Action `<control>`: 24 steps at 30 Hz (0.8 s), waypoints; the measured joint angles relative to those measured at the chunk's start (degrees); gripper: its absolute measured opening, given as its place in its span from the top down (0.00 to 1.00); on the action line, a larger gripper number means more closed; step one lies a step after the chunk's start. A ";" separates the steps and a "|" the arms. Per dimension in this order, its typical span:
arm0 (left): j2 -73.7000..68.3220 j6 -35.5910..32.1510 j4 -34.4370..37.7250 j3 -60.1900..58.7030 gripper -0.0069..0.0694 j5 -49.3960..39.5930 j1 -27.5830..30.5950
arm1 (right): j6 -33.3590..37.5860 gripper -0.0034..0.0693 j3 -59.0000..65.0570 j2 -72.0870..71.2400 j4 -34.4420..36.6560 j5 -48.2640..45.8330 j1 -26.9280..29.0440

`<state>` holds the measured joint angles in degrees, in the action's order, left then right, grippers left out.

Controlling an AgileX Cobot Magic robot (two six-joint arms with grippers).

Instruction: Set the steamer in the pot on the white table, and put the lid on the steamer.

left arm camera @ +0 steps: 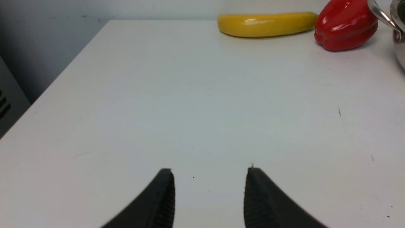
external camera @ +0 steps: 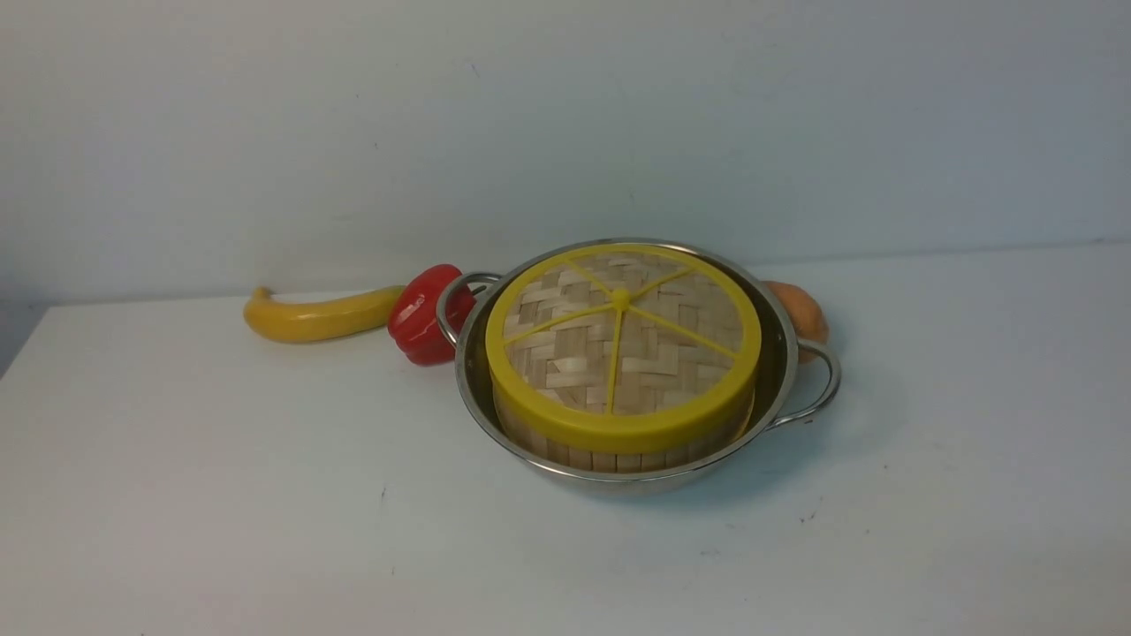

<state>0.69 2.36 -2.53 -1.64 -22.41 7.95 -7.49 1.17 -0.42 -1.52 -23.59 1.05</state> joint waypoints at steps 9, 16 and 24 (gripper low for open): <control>0.00 0.00 0.00 0.00 0.53 0.00 0.00 | 0.00 0.88 0.00 0.00 0.00 0.00 0.00; 0.00 0.00 0.00 0.00 0.53 0.00 0.00 | 0.00 0.87 0.00 0.00 0.00 0.00 0.00; 0.00 0.00 0.00 0.00 0.53 0.00 0.00 | 0.00 0.86 0.00 0.00 0.00 0.00 0.00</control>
<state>0.69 2.36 -2.53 -1.64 -22.41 7.95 -7.49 1.17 -0.42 -1.52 -23.59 1.05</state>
